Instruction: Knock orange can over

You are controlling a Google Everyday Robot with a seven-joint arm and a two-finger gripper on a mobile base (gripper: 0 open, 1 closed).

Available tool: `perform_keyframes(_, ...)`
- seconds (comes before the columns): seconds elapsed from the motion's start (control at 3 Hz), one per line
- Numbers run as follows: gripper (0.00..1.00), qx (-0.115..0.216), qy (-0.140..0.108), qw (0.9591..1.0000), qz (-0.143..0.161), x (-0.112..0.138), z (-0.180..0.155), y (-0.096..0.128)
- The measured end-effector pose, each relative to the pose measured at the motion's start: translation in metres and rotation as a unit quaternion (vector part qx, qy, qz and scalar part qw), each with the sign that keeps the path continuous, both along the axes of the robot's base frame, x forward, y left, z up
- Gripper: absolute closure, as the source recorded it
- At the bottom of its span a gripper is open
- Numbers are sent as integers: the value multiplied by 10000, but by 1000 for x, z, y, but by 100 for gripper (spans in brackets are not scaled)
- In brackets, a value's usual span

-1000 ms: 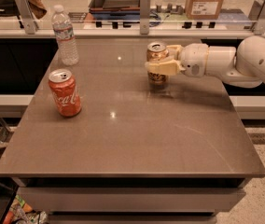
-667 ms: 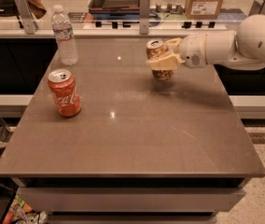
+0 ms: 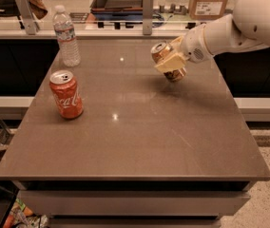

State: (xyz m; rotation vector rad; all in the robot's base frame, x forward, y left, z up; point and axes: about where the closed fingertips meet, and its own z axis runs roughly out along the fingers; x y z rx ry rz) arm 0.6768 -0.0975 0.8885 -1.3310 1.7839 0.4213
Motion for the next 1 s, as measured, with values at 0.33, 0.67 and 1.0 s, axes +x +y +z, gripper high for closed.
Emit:
perform_keyframes(0.33,100,-715,20,9973,-138,-4,-10,-6)
perform_keyframes(0.67,100,-1353,36,9906,-199,-10,-21,-9)
perform_keyframes(1.0,100,-1838,74,9828,-158,-14,-39,-5)
